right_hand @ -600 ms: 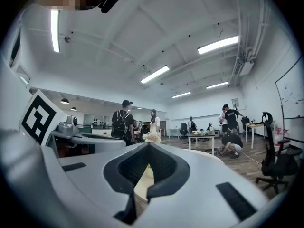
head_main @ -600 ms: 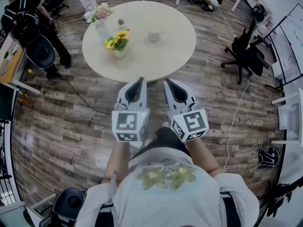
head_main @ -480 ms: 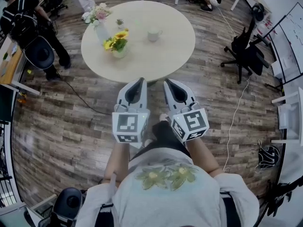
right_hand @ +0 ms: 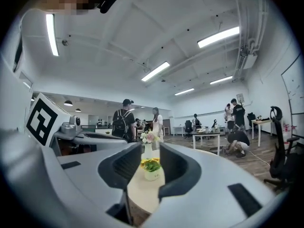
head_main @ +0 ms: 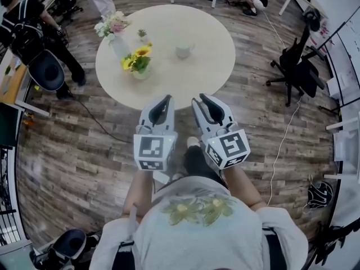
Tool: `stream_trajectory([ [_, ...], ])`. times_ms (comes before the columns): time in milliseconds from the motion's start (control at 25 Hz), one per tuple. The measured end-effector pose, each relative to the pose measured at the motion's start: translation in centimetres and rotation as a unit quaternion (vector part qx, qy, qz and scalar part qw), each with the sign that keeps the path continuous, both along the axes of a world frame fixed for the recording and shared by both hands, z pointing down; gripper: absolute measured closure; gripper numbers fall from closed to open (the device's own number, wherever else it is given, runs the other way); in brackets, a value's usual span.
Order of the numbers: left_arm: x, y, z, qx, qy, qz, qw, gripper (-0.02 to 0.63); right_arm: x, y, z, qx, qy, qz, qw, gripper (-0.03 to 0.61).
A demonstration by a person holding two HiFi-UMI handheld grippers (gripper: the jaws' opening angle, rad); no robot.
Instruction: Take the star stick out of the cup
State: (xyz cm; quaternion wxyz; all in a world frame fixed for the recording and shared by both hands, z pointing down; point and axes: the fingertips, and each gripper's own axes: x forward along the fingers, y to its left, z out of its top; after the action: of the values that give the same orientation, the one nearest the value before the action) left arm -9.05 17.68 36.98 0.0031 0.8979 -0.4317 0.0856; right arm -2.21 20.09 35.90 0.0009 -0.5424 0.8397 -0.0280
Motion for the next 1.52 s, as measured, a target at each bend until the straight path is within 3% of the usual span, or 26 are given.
stream_trajectory([
  [40,0.2,-0.9,0.0,0.000,-0.002,-0.002,1.0000,0.614,0.2,-0.8,-0.2,0.002,0.004,-0.007,1.000,0.429],
  [120,0.7,-2.7,-0.2,-0.001,-0.004,-0.008,1.0000,0.614,0.8,-2.5,-0.6,0.008,0.014,-0.015,1.000,0.364],
  [320,1.6,-7.0,-0.6,-0.005,-0.008,-0.025,0.9996,0.614,3.2,-7.0,-1.9,0.033,0.033,-0.005,0.999,0.305],
  [1040,5.1,-15.5,0.9,-0.031,-0.021,-0.084,0.9957,0.614,8.4,-17.6,-0.4,0.012,0.059,-0.063,0.996,0.302],
  [1520,5.2,-17.3,2.0,-0.043,-0.027,-0.105,0.9932,0.614,7.7,-21.6,2.6,-0.018,0.070,-0.101,0.992,0.302],
])
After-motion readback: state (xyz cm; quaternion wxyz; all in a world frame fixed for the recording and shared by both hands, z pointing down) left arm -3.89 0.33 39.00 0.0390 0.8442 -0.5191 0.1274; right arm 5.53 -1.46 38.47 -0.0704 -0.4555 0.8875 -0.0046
